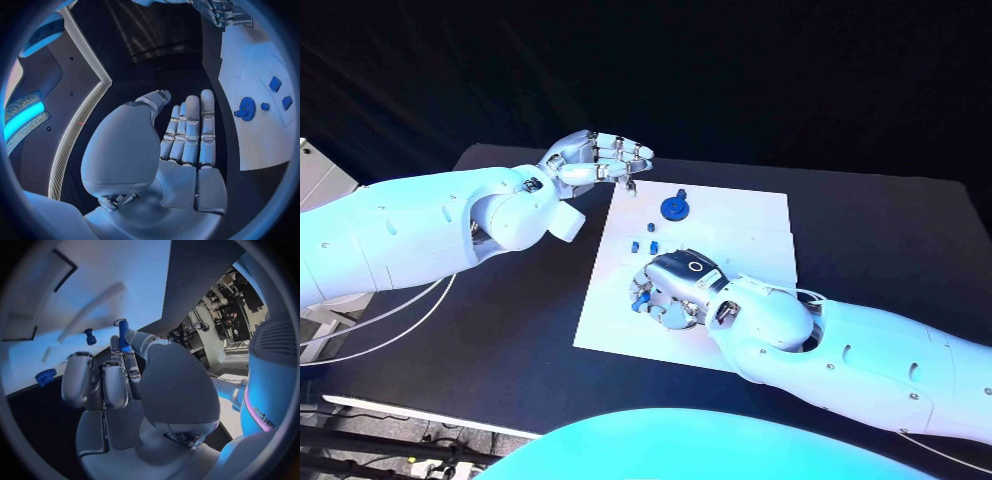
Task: Assemble the parts on the task board
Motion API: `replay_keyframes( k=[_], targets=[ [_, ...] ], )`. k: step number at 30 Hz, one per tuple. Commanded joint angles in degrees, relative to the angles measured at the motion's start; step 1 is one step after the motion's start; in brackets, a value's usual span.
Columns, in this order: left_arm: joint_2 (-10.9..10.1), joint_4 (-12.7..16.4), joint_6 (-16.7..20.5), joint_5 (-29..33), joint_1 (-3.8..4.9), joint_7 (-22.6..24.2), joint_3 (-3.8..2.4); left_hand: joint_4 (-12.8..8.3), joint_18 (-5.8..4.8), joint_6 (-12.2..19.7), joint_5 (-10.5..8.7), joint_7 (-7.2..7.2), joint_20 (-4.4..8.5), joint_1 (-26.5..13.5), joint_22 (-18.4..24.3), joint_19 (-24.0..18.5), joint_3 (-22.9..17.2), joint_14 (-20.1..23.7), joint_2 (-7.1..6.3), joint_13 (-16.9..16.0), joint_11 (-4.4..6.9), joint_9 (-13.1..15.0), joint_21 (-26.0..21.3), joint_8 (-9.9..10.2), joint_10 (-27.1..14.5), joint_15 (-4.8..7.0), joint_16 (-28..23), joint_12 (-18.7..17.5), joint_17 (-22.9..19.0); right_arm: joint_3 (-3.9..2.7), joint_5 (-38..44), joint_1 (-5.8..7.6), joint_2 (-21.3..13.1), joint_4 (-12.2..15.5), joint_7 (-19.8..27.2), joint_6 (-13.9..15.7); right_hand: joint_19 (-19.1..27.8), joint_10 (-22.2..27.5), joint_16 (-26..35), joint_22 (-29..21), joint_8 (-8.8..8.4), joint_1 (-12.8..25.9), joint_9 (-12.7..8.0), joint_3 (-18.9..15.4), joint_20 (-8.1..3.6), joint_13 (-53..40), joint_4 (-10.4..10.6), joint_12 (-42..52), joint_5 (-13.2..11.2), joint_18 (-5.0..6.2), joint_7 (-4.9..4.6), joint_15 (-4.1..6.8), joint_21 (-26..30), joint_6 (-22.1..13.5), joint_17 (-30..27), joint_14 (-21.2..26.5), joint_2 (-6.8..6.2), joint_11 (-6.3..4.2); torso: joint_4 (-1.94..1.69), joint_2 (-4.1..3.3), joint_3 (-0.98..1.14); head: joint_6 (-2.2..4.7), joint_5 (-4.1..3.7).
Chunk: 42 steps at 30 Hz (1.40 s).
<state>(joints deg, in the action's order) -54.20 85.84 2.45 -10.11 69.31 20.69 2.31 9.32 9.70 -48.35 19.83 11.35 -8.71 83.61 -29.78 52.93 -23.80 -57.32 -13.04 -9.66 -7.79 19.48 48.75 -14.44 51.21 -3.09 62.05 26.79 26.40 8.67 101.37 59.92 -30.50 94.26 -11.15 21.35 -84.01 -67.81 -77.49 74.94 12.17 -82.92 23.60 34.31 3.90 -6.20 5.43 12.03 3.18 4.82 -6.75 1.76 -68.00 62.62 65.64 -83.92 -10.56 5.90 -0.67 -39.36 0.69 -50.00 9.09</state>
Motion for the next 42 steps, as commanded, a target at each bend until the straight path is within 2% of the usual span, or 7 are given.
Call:
replay_keyframes(
  k=[1, 7, 12, 21, 36, 39, 42],
  targets=[
    [0.1, 0.1, -1.0, 0.4, 0.01, 0.3, -0.03, -0.2, 0.85, -0.3, -0.37, -0.08, 0.03, 0.2, 0.1, 0.4, 0.1, -0.1, 0.52, 0.1, 0.07, 0.1, -0.3, -0.4, 0.4, -0.32, -0.2, -0.3, -0.1, 0.14, 1.6, -0.19, -0.1, -0.2, -1.5, -1.0, -2.1, -3.6, -0.2, 5.3, 0.26, 0.0, 0.0, 2.6, -0.44, -1.4, -3.1, 0.2, 0.2, -0.92, -0.06, 0.29, 0.0, 0.1, 0.1, -1.6, 0.65, -3.30, -0.09, -0.02, 0.00, 0.00, -0.03],
    [0.0, 0.1, -0.9, 0.4, 0.01, 0.3, -0.03, -0.2, 0.85, -0.3, -0.37, -0.08, 0.03, 0.2, 0.1, 0.4, 0.1, -0.1, 0.52, 0.1, 0.07, 0.1, -0.3, -0.4, 0.4, -0.32, -0.2, -0.3, -0.1, 0.13, 1.9, -0.21, -0.3, 0.1, -1.6, -0.7, -2.1, -3.6, -0.2, 5.3, 0.26, 0.0, 0.0, 2.6, -0.44, -1.4, -3.1, 0.2, 0.2, -0.92, -0.06, 0.29, 0.0, 0.1, 0.1, -1.6, 0.65, -3.30, -0.06, -0.01, -0.07, 0.00, 0.01],
    [0.0, 0.1, -0.8, 0.4, 0.01, 0.4, -0.03, -0.2, 0.85, -0.3, -0.36, -0.09, 0.05, 0.2, 0.1, 0.5, 0.1, -0.1, 0.61, 0.1, 0.08, 0.1, -0.3, -0.4, 0.4, -0.31, -0.3, -0.3, -0.1, 0.13, 2.4, -0.22, -0.6, 0.3, -2.2, -0.2, -2.1, -3.6, -0.2, 5.3, 0.30, 0.1, 0.0, 2.7, -0.44, -1.4, -3.2, 0.2, 0.2, -0.91, -0.06, 0.30, 0.0, 0.2, 0.0, -1.6, 0.65, -3.31, -0.13, -0.02, -0.04, 0.00, 0.03],
    [0.0, 0.0, -0.8, 0.4, 0.00, 0.4, -0.03, -0.2, 0.85, -0.3, -0.36, -0.09, 0.05, 0.2, 0.1, 0.5, 0.1, -0.1, 0.61, 0.1, 0.08, 0.1, -0.3, -0.4, 0.4, -0.31, -0.3, -0.3, -0.1, 0.09, 2.9, -0.19, -1.3, 1.4, -2.9, 0.1, -2.1, -3.7, -0.2, 5.4, 0.31, 0.1, 0.1, 2.7, -0.44, -1.5, -3.3, 0.1, 0.2, -0.94, -0.05, 0.30, -0.1, 0.2, 0.1, -1.6, 0.66, -3.31, 0.01, 0.05, -0.08, 0.00, 0.13],
    [0.1, 0.0, -0.7, 0.4, 0.00, 0.3, -0.03, -0.2, 0.85, -0.3, -0.36, -0.09, 0.05, 0.2, 0.1, 0.5, 0.1, -0.1, 0.61, 0.1, 0.08, 0.1, -0.3, -0.4, 0.4, -0.31, -0.3, -0.3, -0.1, 0.04, 2.9, 0.09, -1.0, 2.1, -3.1, -2.0, -2.1, -3.7, -0.1, 5.3, 0.33, 0.5, 0.1, 2.8, -0.45, -1.5, -3.5, 0.0, 0.2, -0.89, -0.07, 0.29, 0.1, 0.1, -0.1, -1.5, 0.59, -3.29, -0.08, -0.03, -0.10, 0.00, -0.02],
    [0.1, 0.0, -0.7, 0.4, 0.00, 0.3, -0.03, -0.2, 0.85, -0.3, -0.36, -0.09, 0.05, 0.2, 0.1, 0.5, 0.1, -0.1, 0.61, 0.1, 0.08, 0.1, -0.3, -0.4, 0.4, -0.31, -0.3, -0.3, -0.1, 0.04, 2.6, 0.21, -0.7, 1.9, -3.0, -1.9, -2.0, -2.9, -0.1, 5.3, -0.15, 1.6, 0.1, 2.8, -0.35, -1.6, -3.6, -0.8, 0.2, -0.87, -0.31, 0.06, 0.4, -0.9, -0.2, -1.5, 0.47, -3.02, -0.09, -0.06, -0.11, 0.00, 0.00],
    [0.1, 0.0, -0.7, 0.4, 0.01, 0.2, -0.03, -0.2, 0.85, -0.3, -0.36, -0.09, 0.05, 0.2, 0.1, 0.5, 0.1, -0.1, 0.61, 0.1, 0.08, 0.1, -0.3, -0.4, 0.4, -0.31, -0.3, -0.3, -0.1, 0.04, 2.4, 0.35, -0.4, 1.7, -2.8, -1.9, -1.9, -1.4, -0.1, 5.3, -1.13, 3.4, -0.1, 2.3, -0.03, -1.4, -3.4, -2.1, 0.2, -0.88, -0.58, -0.40, 0.6, -2.6, -0.1, -1.5, -0.28, -2.49, -0.10, -0.02, -0.11, 0.00, -0.02]
  ],
)
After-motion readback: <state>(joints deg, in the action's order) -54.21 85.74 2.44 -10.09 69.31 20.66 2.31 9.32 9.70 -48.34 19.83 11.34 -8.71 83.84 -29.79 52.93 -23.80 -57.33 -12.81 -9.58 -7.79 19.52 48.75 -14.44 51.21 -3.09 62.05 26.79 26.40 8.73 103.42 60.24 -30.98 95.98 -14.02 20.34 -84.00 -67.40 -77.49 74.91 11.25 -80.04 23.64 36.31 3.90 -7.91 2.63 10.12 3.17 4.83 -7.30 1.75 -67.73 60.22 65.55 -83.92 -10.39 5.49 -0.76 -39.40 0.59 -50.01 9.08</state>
